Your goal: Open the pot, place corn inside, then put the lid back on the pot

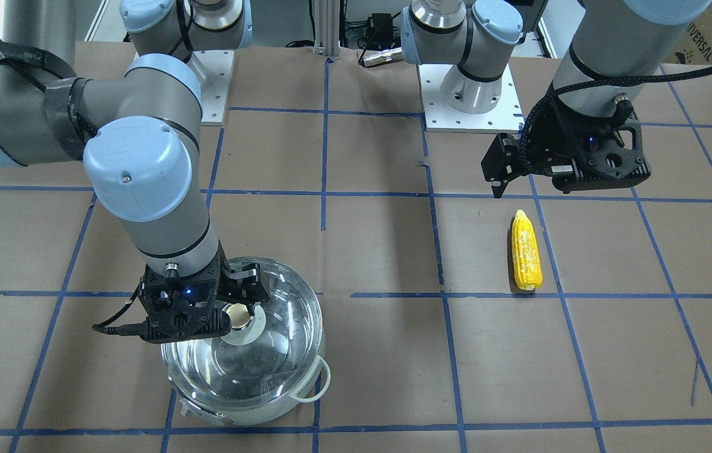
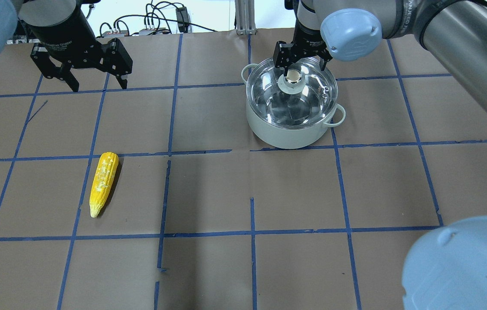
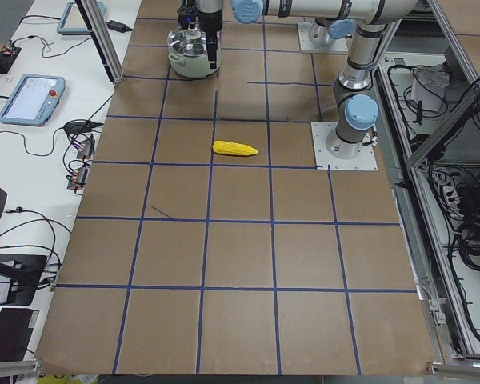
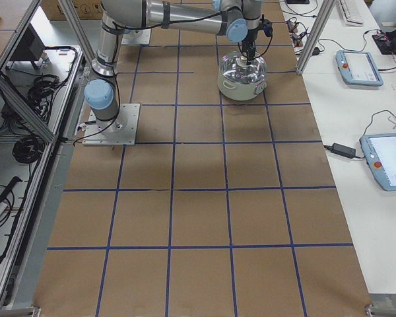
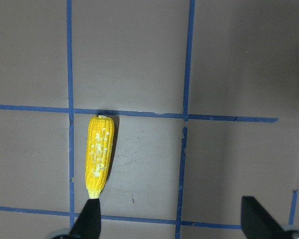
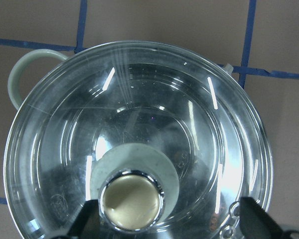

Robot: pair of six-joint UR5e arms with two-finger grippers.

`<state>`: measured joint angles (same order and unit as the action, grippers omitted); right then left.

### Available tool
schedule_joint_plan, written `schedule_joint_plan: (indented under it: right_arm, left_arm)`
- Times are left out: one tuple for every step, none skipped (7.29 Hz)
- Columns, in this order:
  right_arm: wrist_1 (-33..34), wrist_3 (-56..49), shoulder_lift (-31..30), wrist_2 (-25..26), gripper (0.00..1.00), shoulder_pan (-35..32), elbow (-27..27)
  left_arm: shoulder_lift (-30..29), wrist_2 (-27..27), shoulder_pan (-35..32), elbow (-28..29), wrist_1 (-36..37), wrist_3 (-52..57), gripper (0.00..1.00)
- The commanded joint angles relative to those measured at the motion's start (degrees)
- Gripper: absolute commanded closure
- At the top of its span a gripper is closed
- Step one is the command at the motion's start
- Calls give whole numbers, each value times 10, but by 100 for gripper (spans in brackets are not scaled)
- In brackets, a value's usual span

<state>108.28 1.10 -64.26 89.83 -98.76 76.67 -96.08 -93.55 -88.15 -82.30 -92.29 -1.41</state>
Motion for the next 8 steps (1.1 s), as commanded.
schedule_joint_plan:
  right_arm:
    - [1, 1, 17, 0, 0, -5, -16]
    - [3, 2, 25, 1, 1, -6, -16]
    - [3, 3, 27, 2, 2, -12, -16]
    - [3, 13, 27, 2, 4, -15, -16]
    - [3, 13, 27, 2, 7, -16, -15]
    - [2, 14, 28, 3, 12, -16, -14]
    - [2, 14, 27, 3, 23, -16, -13]
    - [-2, 14, 27, 3, 36, -17, -13]
  left_arm:
    - [0, -1, 0, -1, 0, 0, 0]
    - [0, -1, 0, -1, 0, 0, 0]
    - [0, -1, 0, -1, 0, 0, 0]
    - [0, -1, 0, -1, 1, 0, 0]
    - [0, -1, 0, -1, 1, 0, 0]
    - [0, -1, 0, -1, 1, 0, 0]
    - [0, -1, 0, -1, 1, 1, 0]
    - [0, -1, 0, -1, 1, 1, 0]
